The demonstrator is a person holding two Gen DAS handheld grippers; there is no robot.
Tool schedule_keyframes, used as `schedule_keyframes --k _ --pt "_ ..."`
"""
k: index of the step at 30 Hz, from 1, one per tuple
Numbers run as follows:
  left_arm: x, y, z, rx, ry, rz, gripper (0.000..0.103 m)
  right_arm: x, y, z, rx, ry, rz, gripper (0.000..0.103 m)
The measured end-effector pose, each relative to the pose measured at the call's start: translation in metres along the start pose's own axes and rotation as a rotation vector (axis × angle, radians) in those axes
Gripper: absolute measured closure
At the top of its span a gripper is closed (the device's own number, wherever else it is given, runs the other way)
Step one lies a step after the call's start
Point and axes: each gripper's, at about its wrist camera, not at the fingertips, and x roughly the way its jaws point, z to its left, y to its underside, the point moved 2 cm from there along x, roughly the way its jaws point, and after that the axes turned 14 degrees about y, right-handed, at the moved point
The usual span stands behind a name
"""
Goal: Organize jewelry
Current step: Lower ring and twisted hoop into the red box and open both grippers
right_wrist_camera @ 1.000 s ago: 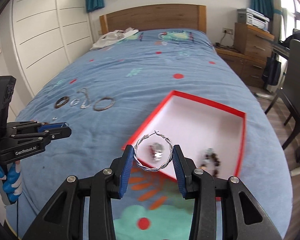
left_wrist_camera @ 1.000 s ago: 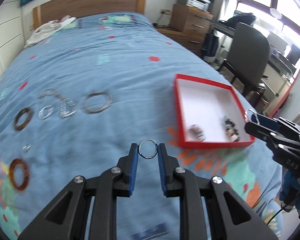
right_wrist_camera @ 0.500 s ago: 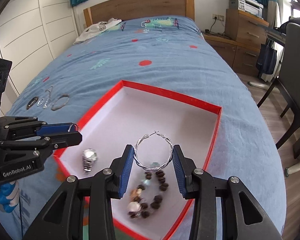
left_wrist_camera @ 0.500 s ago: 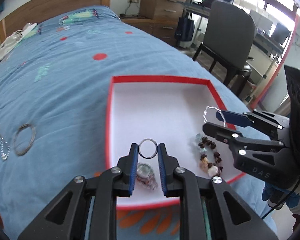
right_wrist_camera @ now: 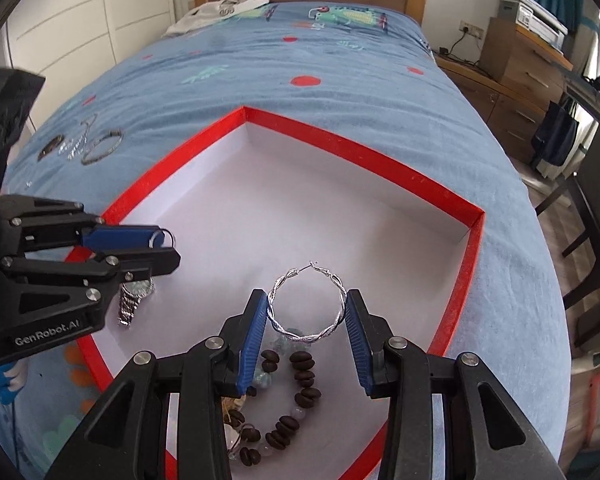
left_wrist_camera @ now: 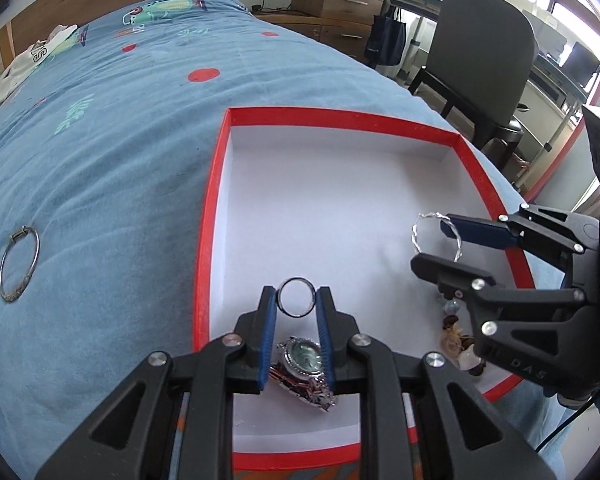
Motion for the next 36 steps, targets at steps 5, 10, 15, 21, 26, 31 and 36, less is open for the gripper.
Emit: schedule_keyframes --k 5,10,15,21,26,31,36 --pt "-0.001 0.002 0.002 -0.004 -0.017 -0.002 0.084 0.000 0.001 0.004 -0.040 0.017 0.012 0.063" --pt "-0.003 0.005 0.006 -0.024 -0.013 0.000 0.084 0.001 0.000 0.006 -0.065 0.028 0.019 0.063" --pt "-0.006 0.012 0.006 -0.049 -0.018 0.000 0.084 0.001 0.000 0.007 -0.072 0.030 0.024 0.062" --pt "-0.010 0.021 0.010 -0.093 -0.016 0.009 0.084 -0.006 -0.001 0.005 -0.051 0.019 0.024 0.061" --pt "-0.014 0.022 0.006 -0.090 -0.015 0.012 0.082 -0.026 0.000 -0.003 0.012 0.009 -0.002 0.059" --pt "-0.026 0.010 -0.003 -0.069 -0.004 -0.013 0.069 -0.054 0.005 -0.014 0.068 0.008 -0.030 0.058" --pt "-0.056 0.004 -0.018 -0.047 0.020 -0.062 0.068 -0.082 0.010 -0.023 0.101 0.028 -0.049 0.058"
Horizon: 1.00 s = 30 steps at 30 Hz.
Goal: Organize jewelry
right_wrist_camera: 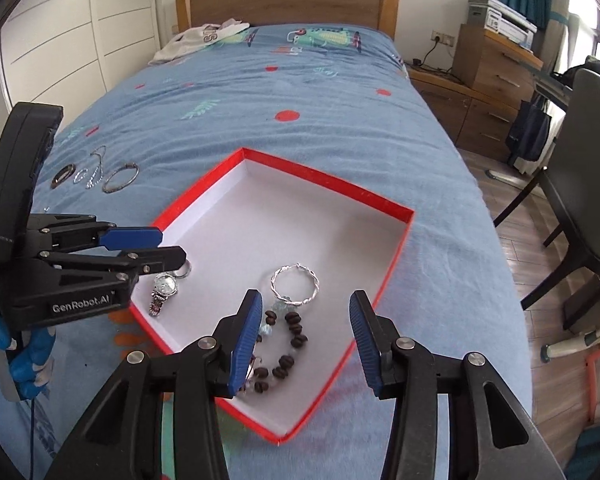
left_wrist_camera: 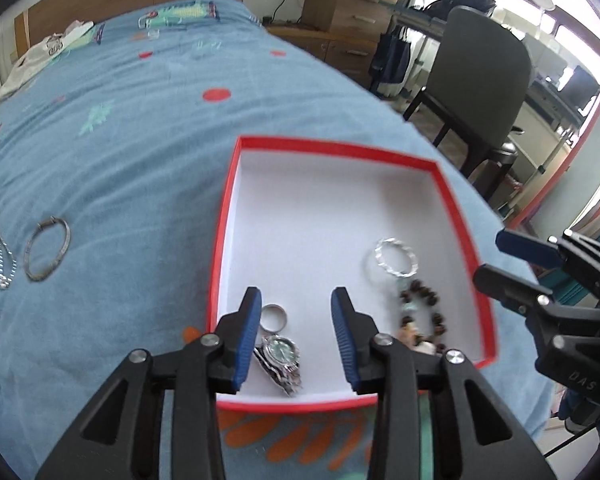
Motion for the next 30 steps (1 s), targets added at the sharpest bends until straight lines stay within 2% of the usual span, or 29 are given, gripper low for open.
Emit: schedule_keyframes --k 4,10,18,23,30 --pt "-0.035 0.003 -0.003 0.007 -0.017 -0.040 0.068 -0.025 0.000 -0.001 0.024 0.004 -0.020 0.058" --pt "-0.100 0.025 0.018 0.002 -0.093 -0.085 0.068 -0.068 -0.001 0.020 0.032 -0.020 -0.067 0.058" --pt "-0.202 0.075 0.075 -0.058 -0.215 -0.166 0.068 -0.123 -0.003 0.073 0.018 -0.079 -0.137 0.058" --pt "-0.268 0.113 0.120 -0.131 -0.291 -0.231 0.068 -0.149 -0.005 0.109 0.009 -0.118 -0.172 0.058" --pt "-0.343 0.157 0.169 -0.204 -0.397 -0.275 0.068 -0.177 -0.003 0.151 -0.002 -0.159 -0.205 0.058"
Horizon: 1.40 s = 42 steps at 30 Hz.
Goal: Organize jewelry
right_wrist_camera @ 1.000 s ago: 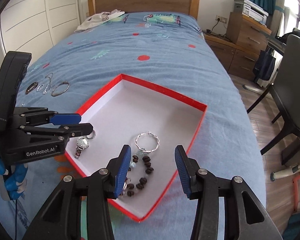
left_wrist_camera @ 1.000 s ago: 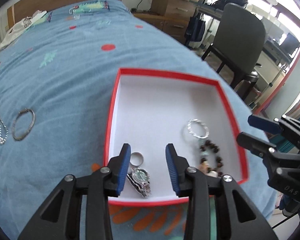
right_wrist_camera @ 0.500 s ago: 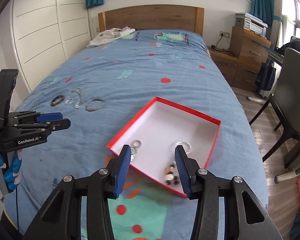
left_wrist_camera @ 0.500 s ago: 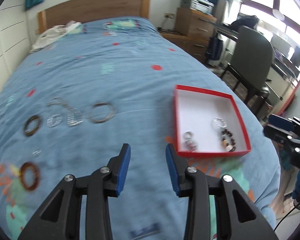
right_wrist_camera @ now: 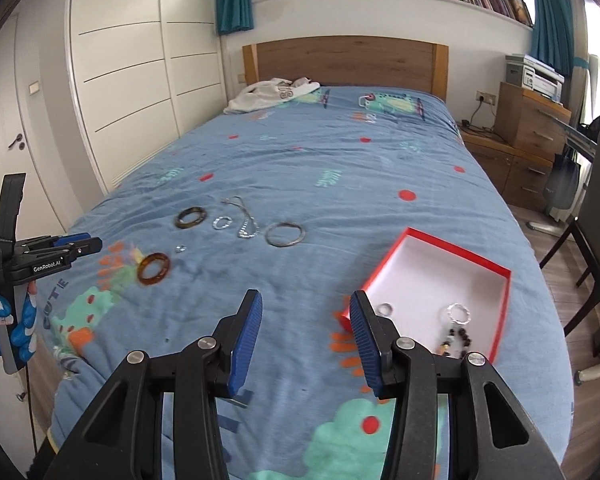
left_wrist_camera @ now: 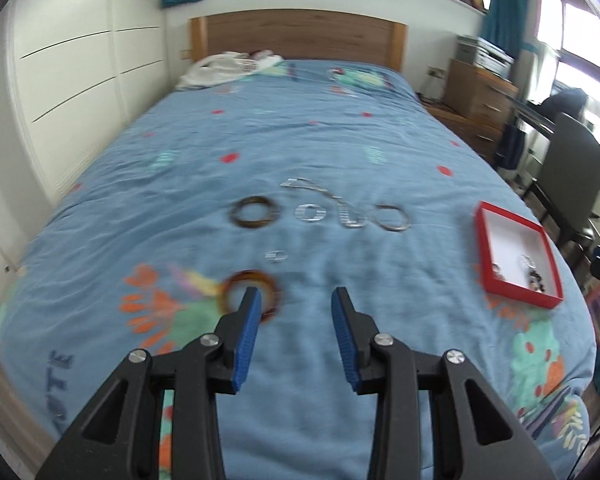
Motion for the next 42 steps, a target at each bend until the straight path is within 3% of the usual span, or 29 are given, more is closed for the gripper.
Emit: schedule_keyframes --k 8,14,27,37,42 --pt "-0.045 0.013 0.060 -0.062 -0.074 -0.024 0.065 -0.009 -0.004 0.045 -0.036 -0.046 -0.024 0.058" --pt "-0.040 0.022 0.080 -0.079 -0.087 -0.012 0.065 0.000 -0.004 0.074 -0.070 -0.077 -0.012 0.058" --pt "0.033 0.039 0.114 -0.140 -0.053 0.058 0.065 0.076 -0.004 0.124 -0.112 -0.143 0.068 0.058" --pt "0.109 0.029 0.122 -0.146 0.027 0.134 0.065 0.146 -0.005 0.182 -0.155 -0.241 0.132 0.058" --pt "0.143 0.027 0.132 -0.159 0.033 0.174 0.066 0.175 -0.004 0.200 -0.160 -0.277 0.152 0.058"
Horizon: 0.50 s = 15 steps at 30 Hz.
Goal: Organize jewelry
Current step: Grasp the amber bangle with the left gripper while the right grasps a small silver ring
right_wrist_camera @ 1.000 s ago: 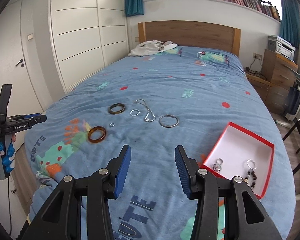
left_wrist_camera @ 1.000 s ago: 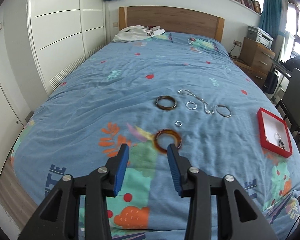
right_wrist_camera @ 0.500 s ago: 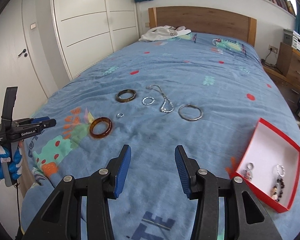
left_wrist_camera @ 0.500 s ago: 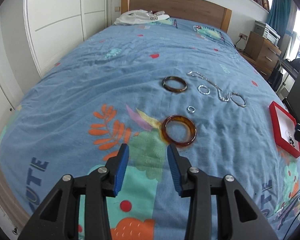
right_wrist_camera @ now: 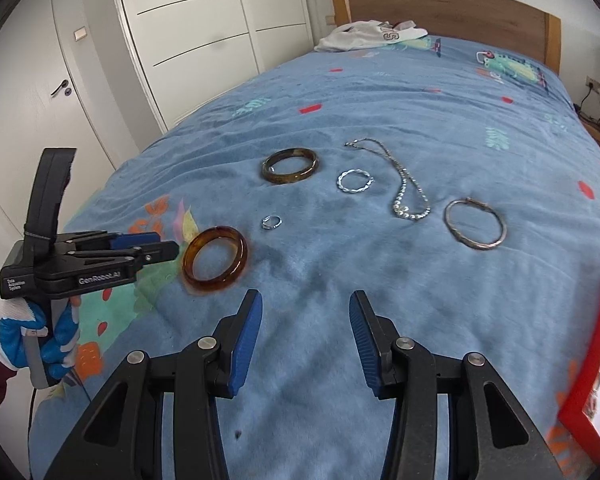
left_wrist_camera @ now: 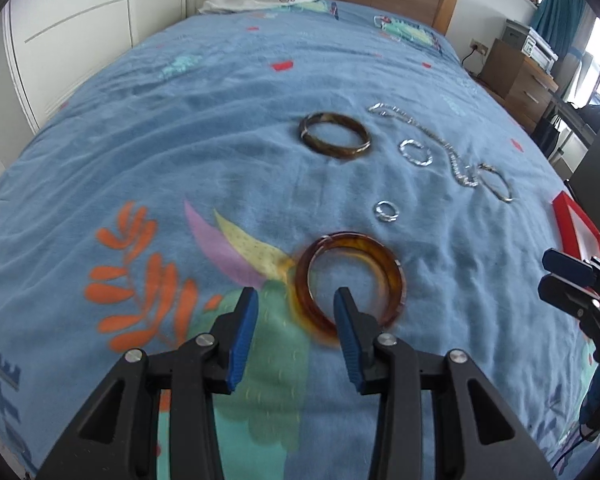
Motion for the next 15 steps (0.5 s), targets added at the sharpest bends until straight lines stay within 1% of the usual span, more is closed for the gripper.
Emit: schedule_keyframes --k 4,6,8,10,15 --pt "0.022 -0.001 0.007 0.001 0.003 0.034 0.067 0.022 -0.003 0.006 -0.009 -0.021 0.017 0.058" --pt "0.032 -0.002 0.010 0.013 -0.018 0.048 0.074 0.034 -0.004 0.010 -0.016 -0.035 0.025 0.058" --pt "0.038 -0.004 0.015 0.014 -0.034 0.041 0.087 0.045 -0.006 0.016 -0.026 -0.049 0.032 0.058" --pt "0.039 -0.008 0.021 0.010 -0.044 0.031 0.093 0.057 -0.008 0.023 -0.025 -0.072 0.035 0.058" --pt "0.035 -0.017 0.044 -0.018 -0.072 -0.010 0.093 0.085 -0.020 0.041 -0.028 -0.103 0.031 0.059"
